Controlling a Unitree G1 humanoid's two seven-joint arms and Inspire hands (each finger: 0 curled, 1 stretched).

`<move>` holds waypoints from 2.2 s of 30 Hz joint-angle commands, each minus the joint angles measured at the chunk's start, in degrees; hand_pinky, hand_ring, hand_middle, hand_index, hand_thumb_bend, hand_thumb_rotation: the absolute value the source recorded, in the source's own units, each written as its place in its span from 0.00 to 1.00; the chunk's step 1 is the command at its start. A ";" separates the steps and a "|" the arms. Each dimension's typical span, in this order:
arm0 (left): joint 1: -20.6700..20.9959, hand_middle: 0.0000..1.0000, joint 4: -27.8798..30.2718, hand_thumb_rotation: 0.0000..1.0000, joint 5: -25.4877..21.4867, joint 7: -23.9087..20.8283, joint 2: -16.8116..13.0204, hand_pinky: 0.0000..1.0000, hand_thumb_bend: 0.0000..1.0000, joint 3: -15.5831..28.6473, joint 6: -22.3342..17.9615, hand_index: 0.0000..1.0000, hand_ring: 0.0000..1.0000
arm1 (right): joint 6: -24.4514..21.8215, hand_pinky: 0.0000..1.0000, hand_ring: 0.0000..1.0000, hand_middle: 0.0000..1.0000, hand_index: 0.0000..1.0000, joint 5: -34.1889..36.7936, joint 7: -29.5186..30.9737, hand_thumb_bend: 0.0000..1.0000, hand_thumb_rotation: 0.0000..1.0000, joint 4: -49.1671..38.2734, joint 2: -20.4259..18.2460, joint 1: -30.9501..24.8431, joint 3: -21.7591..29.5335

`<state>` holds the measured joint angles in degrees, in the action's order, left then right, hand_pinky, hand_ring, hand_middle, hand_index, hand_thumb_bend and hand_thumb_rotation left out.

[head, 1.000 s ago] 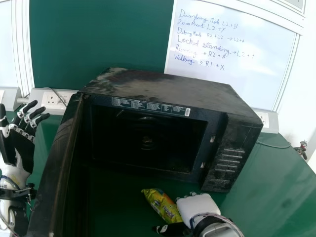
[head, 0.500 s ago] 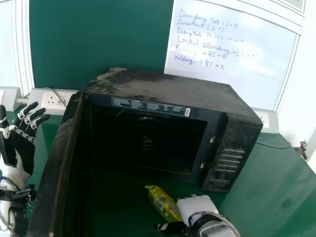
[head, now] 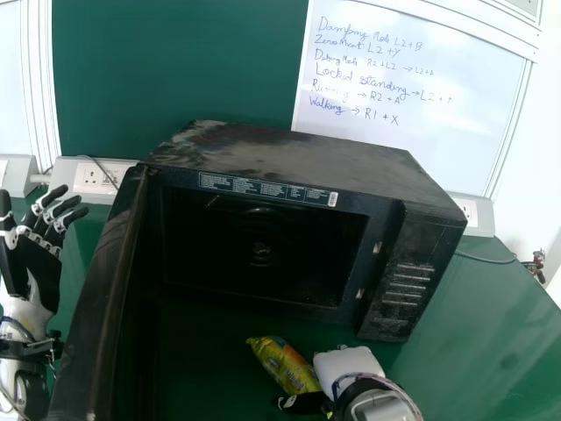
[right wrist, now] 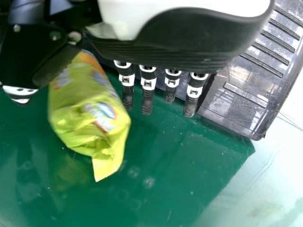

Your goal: Put biscuit inside oven

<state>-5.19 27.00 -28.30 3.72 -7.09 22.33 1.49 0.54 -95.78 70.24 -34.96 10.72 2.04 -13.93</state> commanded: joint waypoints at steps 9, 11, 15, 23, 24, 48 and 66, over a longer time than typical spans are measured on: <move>0.34 0.67 0.04 0.61 -1.21 0.20 -0.08 0.66 0.63 0.09 -0.34 0.70 0.65 | -1.21 0.84 0.87 0.91 0.90 0.92 -2.56 0.98 0.34 2.55 1.08 1.94 -0.21; 0.46 0.67 0.18 0.61 -0.84 0.04 -0.04 0.67 0.68 -0.07 -0.53 0.70 0.66 | -1.07 0.83 0.87 0.90 0.90 1.27 -2.90 0.97 0.34 2.88 1.40 2.06 -0.37; 0.50 0.66 0.64 0.62 -0.45 -0.27 0.19 0.68 0.79 -0.31 -0.66 0.69 0.67 | -1.33 0.85 0.88 0.91 0.92 1.01 -1.10 0.95 0.30 3.58 1.12 2.75 -1.34; 0.46 0.65 1.31 0.61 -0.43 -0.92 0.47 0.66 0.79 -0.54 -0.39 0.69 0.65 | -1.69 0.80 0.85 0.89 0.90 -0.18 -0.70 0.95 0.28 5.37 1.22 3.63 -3.18; 0.43 0.65 1.30 0.61 -0.45 -0.86 0.42 0.67 0.79 -0.57 -0.43 0.69 0.65 | -1.98 0.80 0.85 0.89 0.90 -0.29 -0.78 0.93 0.26 5.55 1.05 3.63 -3.25; 1.01 0.67 2.04 0.60 -1.26 -1.25 0.22 0.67 0.78 -0.63 0.62 0.70 0.67 | -7.26 0.76 0.82 0.87 0.90 3.38 -2.26 0.95 0.25 9.31 0.77 4.00 -3.74; 1.03 0.66 2.54 0.61 -0.80 -1.78 0.46 0.67 0.77 -1.15 0.42 0.70 0.66 | -6.97 0.77 0.82 0.88 0.89 -1.06 -4.83 0.77 0.24 7.87 0.90 2.22 -8.50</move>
<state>-4.84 29.12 -28.87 1.97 -6.89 21.60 1.84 -6.47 -97.13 65.39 -28.12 11.79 5.16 -21.72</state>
